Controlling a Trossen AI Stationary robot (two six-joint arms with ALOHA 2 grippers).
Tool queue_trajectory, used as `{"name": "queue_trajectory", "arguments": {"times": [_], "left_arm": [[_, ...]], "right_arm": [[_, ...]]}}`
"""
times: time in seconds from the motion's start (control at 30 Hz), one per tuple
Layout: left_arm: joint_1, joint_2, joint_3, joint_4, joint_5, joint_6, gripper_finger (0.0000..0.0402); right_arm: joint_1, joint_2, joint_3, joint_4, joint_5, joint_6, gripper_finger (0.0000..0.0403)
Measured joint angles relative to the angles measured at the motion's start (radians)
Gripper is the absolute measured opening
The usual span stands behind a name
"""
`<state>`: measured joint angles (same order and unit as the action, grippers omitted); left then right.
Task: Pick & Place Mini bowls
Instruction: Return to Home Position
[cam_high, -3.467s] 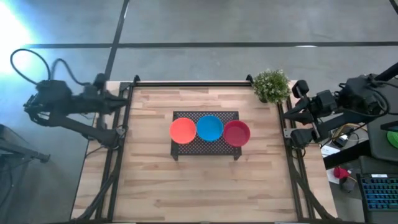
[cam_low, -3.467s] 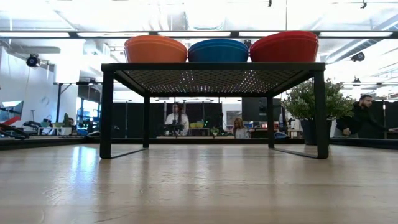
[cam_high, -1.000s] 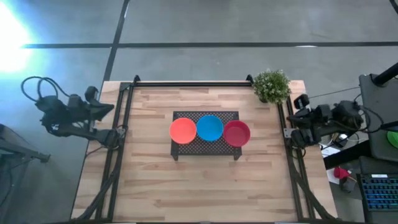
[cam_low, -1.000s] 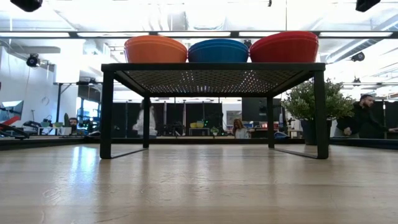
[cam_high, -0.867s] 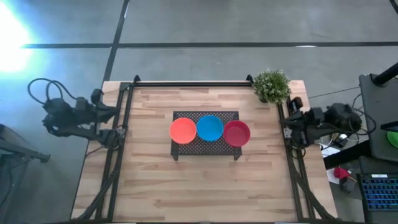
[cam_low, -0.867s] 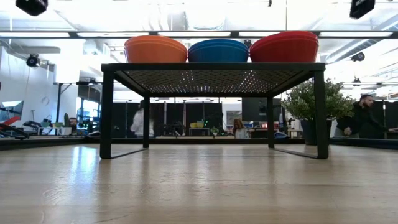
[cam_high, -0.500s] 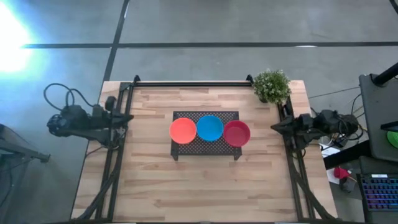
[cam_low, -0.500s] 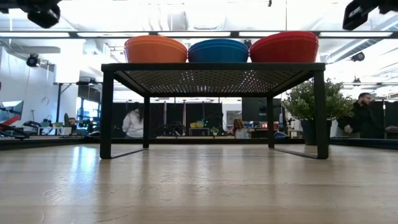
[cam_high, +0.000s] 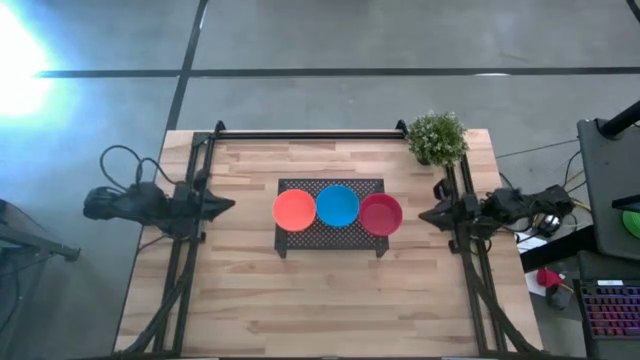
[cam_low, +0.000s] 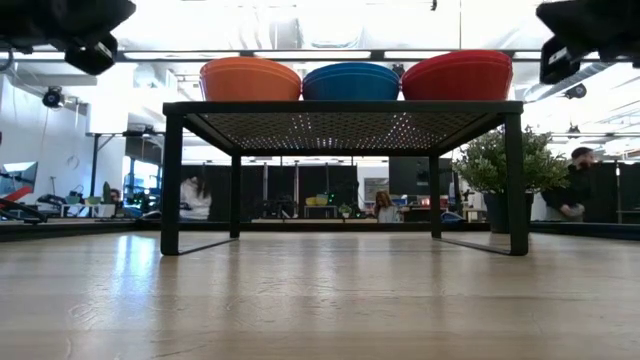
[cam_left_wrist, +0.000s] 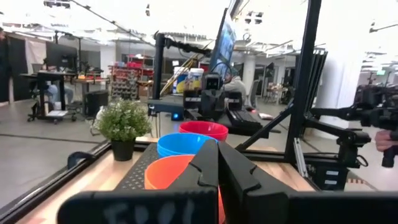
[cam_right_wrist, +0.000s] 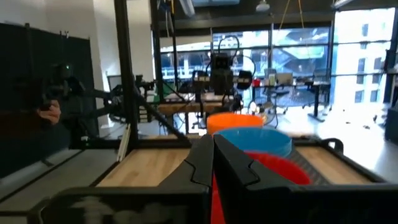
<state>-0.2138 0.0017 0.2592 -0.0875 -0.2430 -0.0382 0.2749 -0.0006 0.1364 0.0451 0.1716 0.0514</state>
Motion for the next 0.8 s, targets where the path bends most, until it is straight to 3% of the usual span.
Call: {"name": "queue_trajectory", "arguments": {"times": [0.3, 0.43, 0.8], "left_arm": [[0.0, -0.001, -0.174, 0.226, 0.032, -0.026, 0.0], [0.0, 0.0, -0.249, 0.346, 0.059, -0.045, 0.0], [0.0, 0.001, -0.251, 0.288, 0.178, -0.071, 0.0]], "right_arm": [[0.0, 0.0, -0.048, 0.009, -0.045, 0.019, 0.0008], [0.0, 0.0, -0.092, 0.099, -0.045, -0.025, 0.0008], [0.0, 0.002, -0.128, 0.138, -0.052, -0.017, 0.0008]]}}
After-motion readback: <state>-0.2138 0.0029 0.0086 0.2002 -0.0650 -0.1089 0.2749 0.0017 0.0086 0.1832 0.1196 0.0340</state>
